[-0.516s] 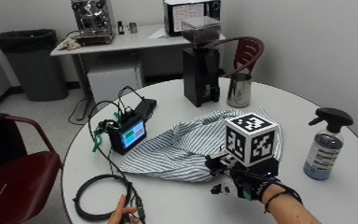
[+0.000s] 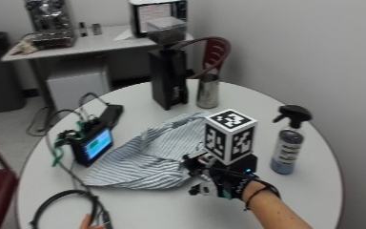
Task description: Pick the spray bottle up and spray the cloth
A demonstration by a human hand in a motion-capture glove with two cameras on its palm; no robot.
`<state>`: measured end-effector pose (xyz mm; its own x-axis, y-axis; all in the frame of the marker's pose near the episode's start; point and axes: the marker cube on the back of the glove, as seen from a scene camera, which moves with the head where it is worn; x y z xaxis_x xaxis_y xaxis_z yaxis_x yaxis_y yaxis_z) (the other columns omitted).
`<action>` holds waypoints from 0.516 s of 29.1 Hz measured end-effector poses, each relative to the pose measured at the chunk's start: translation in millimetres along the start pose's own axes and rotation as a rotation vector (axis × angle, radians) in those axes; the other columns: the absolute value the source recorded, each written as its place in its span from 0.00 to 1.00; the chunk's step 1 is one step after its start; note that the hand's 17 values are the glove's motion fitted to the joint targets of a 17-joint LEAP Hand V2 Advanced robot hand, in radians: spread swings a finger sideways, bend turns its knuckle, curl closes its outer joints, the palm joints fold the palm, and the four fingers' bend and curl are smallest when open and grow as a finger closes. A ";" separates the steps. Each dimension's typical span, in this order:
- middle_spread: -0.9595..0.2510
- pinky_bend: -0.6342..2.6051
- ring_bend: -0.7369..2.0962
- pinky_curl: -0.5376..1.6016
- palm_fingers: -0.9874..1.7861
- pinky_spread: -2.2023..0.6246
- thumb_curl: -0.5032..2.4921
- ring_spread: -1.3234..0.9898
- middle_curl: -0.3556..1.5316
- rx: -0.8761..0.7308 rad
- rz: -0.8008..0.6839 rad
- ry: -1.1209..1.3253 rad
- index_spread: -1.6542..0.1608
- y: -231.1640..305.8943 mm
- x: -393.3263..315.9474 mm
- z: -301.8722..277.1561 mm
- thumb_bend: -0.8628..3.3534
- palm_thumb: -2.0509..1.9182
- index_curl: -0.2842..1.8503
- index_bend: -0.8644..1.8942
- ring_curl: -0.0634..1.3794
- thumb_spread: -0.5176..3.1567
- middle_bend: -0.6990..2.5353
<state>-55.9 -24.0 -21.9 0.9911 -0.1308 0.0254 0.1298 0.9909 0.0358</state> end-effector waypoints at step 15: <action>0.76 0.34 0.41 0.39 0.55 0.83 0.26 0.56 0.35 0.243 -0.197 -0.090 0.71 37.9 -32.2 -61.3 0.26 0.68 0.20 0.35 0.24 0.45 0.33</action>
<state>-81.0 19.7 -82.6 0.9395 -0.3326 0.0825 0.2974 0.9110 0.2859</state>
